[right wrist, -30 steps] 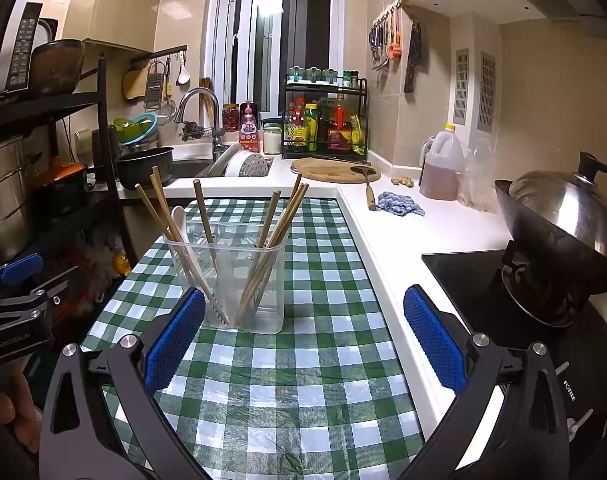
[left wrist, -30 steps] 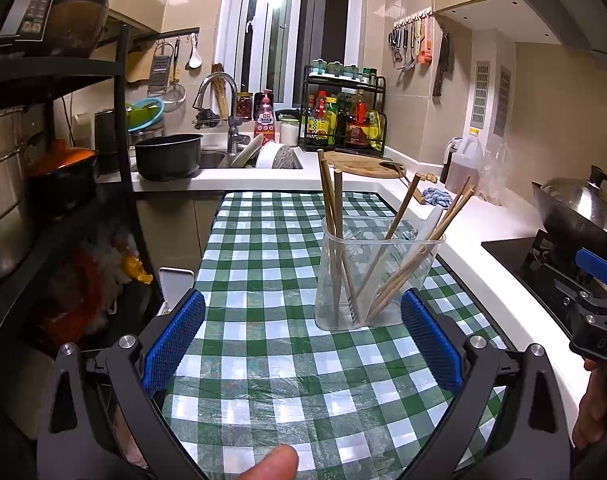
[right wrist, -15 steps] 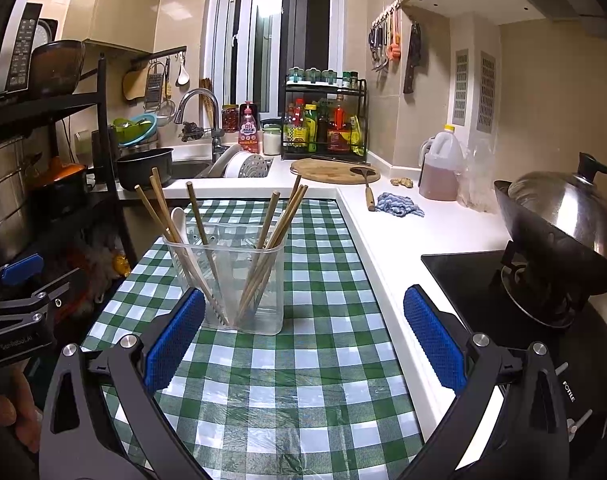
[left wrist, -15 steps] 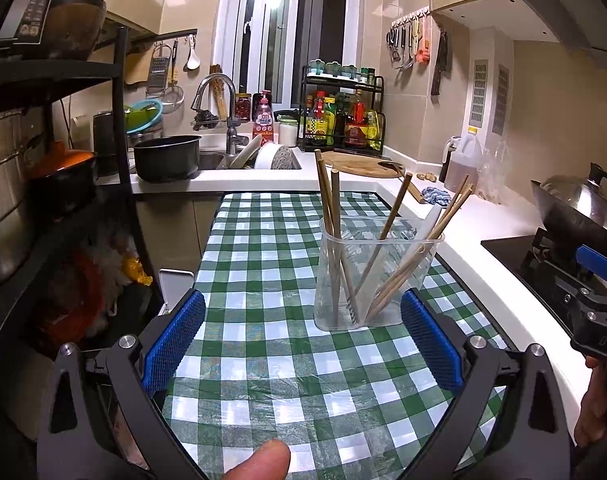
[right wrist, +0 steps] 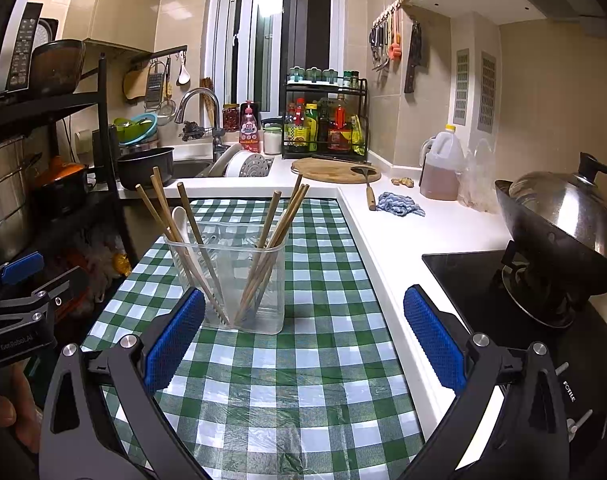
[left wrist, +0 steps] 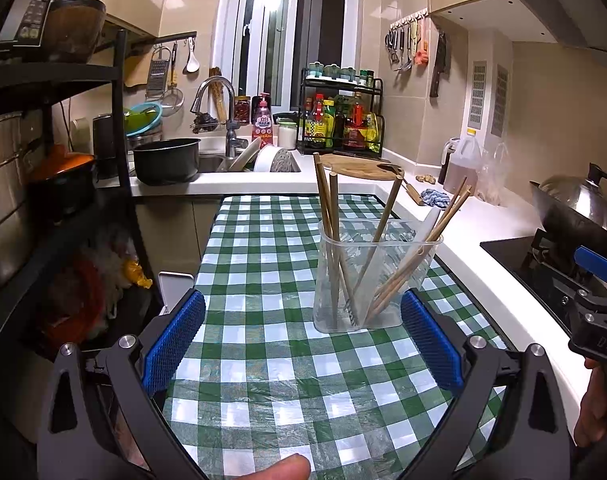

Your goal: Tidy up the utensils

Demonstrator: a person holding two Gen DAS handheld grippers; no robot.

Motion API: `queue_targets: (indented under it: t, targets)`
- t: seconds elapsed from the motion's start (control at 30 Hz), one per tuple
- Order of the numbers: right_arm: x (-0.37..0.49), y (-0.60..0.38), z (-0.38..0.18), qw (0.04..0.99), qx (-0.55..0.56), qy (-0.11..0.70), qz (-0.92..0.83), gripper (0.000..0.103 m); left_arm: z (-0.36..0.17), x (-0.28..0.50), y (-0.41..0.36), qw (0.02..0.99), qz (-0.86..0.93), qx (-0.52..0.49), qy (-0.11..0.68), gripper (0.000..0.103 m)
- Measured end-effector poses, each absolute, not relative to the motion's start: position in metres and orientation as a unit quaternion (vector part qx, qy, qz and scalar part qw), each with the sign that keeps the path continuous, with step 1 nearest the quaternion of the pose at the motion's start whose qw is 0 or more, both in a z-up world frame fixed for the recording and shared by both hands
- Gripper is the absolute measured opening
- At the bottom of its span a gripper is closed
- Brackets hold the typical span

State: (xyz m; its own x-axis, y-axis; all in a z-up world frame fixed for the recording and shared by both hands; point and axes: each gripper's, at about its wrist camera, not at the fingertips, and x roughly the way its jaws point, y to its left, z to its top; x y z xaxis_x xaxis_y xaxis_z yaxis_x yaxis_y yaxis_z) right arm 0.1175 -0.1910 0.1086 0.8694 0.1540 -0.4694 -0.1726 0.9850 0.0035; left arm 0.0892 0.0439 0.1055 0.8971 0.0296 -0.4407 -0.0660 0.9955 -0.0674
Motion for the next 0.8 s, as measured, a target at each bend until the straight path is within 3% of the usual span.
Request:
queue_targets:
  t: [0.8]
  targets:
    - [0.1156, -0.1879, 0.1082, 0.966, -0.02, 0.242, 0.086, 0.098, 0.1074, 0.0871, 0.04, 0.977, 0.014, -0.03, 0.213, 0.095]
